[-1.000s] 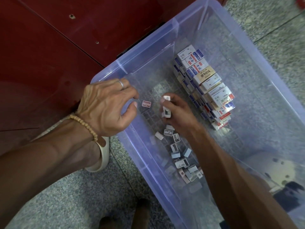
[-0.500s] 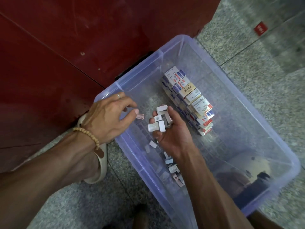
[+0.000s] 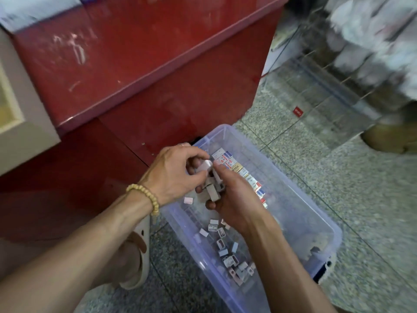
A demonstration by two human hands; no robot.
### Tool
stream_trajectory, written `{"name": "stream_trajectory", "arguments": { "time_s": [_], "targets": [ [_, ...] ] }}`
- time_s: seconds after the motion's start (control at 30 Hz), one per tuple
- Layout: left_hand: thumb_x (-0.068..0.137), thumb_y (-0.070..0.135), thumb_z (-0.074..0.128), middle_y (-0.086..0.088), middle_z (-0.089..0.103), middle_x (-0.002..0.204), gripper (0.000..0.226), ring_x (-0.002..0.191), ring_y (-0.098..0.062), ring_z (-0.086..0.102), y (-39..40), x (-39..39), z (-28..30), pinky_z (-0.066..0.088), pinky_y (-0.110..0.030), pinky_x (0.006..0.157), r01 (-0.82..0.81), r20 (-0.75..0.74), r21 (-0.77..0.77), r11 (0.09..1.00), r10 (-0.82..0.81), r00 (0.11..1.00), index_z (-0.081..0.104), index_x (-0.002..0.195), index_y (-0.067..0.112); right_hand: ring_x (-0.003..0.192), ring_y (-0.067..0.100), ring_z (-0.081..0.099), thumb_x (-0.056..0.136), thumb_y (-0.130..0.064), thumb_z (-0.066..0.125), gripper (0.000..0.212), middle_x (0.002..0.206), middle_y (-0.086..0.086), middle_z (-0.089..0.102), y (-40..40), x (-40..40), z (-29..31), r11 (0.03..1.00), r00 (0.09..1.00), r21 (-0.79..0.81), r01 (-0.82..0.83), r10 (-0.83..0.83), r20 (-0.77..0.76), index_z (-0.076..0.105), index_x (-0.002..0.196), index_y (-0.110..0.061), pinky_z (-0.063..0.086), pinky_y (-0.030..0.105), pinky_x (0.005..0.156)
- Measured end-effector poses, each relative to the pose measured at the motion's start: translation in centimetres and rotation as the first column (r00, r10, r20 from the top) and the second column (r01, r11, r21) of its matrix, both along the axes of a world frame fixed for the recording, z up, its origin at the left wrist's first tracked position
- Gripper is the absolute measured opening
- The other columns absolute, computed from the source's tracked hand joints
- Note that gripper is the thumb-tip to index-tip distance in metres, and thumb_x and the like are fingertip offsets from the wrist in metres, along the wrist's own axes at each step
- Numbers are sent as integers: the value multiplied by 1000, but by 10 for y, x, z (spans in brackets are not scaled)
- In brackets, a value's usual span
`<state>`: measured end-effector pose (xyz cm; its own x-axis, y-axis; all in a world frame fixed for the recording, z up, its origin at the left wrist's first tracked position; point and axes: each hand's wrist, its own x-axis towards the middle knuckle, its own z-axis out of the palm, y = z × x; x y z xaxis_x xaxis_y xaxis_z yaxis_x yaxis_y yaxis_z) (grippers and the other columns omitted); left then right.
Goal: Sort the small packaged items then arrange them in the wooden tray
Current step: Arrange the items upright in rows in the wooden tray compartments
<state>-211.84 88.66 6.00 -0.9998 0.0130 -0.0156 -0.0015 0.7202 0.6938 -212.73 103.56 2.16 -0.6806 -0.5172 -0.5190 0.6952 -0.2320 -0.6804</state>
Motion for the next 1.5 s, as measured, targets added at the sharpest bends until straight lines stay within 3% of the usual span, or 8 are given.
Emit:
{"name": "stream_trajectory", "arguments": {
  "time_s": [0.17, 0.27, 0.4, 0.63, 0.87, 1.13, 1.33, 1.5],
  "targets": [
    [79, 15, 77, 2, 67, 75, 12, 64, -9, 63, -1, 0, 36, 51, -24, 62, -75, -20, 171, 982, 80, 997, 75, 87, 23, 65, 13, 60, 101, -37, 50, 28, 83, 5, 65, 7, 6, 36, 997, 996, 50, 60, -56, -72, 66, 95, -15, 34, 23, 46],
    [76, 12, 78, 2, 64, 80, 19, 72, -14, 65, -3, 2, 60, 56, -37, 72, 5, -29, 135, 991, -1, 1000, 74, 88, 25, 67, 13, 60, 101, -36, 51, 29, 80, 5, 64, 13, 8, 60, 995, 982, 90, 53, -36, -186, 69, 91, -15, 36, 24, 48],
    [73, 17, 82, 6, 64, 86, 18, 78, -10, 66, -3, 7, 89, 56, -39, 75, 88, -55, 111, 990, -82, 995, 76, 88, 25, 57, 7, 56, 101, -35, 53, 33, 73, 6, 59, 17, 12, 83, 987, 951, 146, 61, -13, -309, 69, 101, -6, 37, 23, 47],
    [72, 21, 83, 9, 68, 97, 15, 82, -7, 66, -8, 28, 125, 55, -35, 80, 55, -127, 118, 991, -40, 991, 77, 86, 25, 54, 9, 51, 101, -28, 57, 19, 72, 9, 56, 11, 29, 121, 983, 900, 166, 73, 6, -435, 63, 87, -16, 34, 22, 45],
    [68, 9, 70, 16, 68, 93, 37, 85, -2, 64, -41, 62, 151, 54, -33, 82, -43, -203, 86, 995, 60, 977, 70, 102, 24, 62, 15, 54, 99, -32, 57, 21, 78, 5, 64, -22, 45, 157, 976, 930, 172, 133, -63, -361, 68, 92, -15, 33, 24, 48],
    [66, 8, 71, 9, 64, 89, 29, 76, -8, 62, -112, 108, 181, 52, -26, 74, -282, -212, 35, 959, 283, 935, 70, 90, 24, 63, 12, 58, 102, -33, 52, 26, 77, 4, 65, -89, 58, 197, 988, 936, 112, 106, -61, -348, 64, 92, -12, 36, 27, 52],
    [67, 16, 77, 7, 63, 87, 27, 79, -14, 61, -194, 144, 184, 45, -26, 75, -447, -223, -119, 887, 414, 882, 68, 90, 25, 61, 13, 57, 103, -28, 50, 24, 75, 3, 64, -142, 69, 216, 995, 934, 87, 40, -7, -357, 62, 90, -11, 38, 26, 49],
    [75, 22, 70, 5, 63, 95, 20, 95, -22, 60, -250, 159, 180, 48, -35, 77, -460, -99, -452, 764, 470, 877, 67, 93, 29, 64, 15, 58, 103, -28, 51, 24, 75, 2, 64, -164, 70, 216, 993, 934, 110, 33, 9, -357, 63, 92, -9, 38, 29, 52]
  ]
}}
